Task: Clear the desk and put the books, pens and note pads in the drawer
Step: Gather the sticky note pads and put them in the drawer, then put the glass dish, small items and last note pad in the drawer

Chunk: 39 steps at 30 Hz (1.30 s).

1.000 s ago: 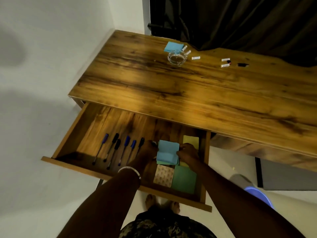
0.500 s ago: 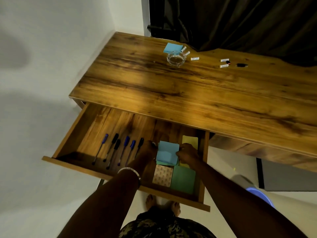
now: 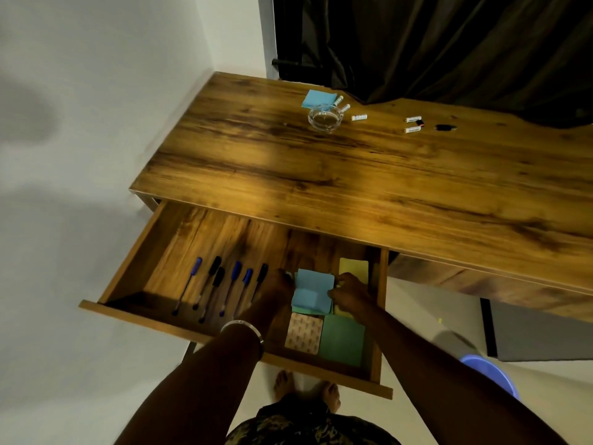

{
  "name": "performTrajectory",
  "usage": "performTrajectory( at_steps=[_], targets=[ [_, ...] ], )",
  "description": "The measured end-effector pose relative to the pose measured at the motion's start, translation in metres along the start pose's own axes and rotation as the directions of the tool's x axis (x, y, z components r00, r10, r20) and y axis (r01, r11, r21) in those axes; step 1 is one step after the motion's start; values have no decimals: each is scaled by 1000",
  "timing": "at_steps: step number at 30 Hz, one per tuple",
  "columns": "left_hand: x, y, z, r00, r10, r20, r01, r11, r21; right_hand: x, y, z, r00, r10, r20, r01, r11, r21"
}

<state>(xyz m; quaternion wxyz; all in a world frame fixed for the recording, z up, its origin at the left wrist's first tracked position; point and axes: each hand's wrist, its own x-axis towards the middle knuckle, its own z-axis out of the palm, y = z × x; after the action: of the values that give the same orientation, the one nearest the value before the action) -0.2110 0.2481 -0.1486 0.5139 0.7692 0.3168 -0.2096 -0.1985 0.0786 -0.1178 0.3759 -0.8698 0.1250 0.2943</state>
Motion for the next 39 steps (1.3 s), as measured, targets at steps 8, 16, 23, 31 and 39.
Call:
performTrajectory(
  at_steps=[8, 16, 23, 31, 39],
  targets=[
    [-3, 22, -14, 990, 142, 6, -142, 989, 38, 0, -8, -15, 996, -43, -82, 48, 998, 49],
    [-9, 85, -29, 970, 242, -30, -243, 970, -27, 10, -25, -49, 985, -133, -107, 149, 977, 154],
    [2, 139, -39, 938, 346, 14, -344, 927, 148, 16, -46, -85, 960, -227, -163, 242, 967, 76],
    [43, 181, -47, 856, 517, 35, -462, 731, 503, 51, -59, -105, 940, -139, -312, 188, 973, 135],
    [79, 210, -51, 746, 662, 78, -583, 591, 557, 73, -95, -125, 923, -188, -336, 212, 977, 34]
  ],
)
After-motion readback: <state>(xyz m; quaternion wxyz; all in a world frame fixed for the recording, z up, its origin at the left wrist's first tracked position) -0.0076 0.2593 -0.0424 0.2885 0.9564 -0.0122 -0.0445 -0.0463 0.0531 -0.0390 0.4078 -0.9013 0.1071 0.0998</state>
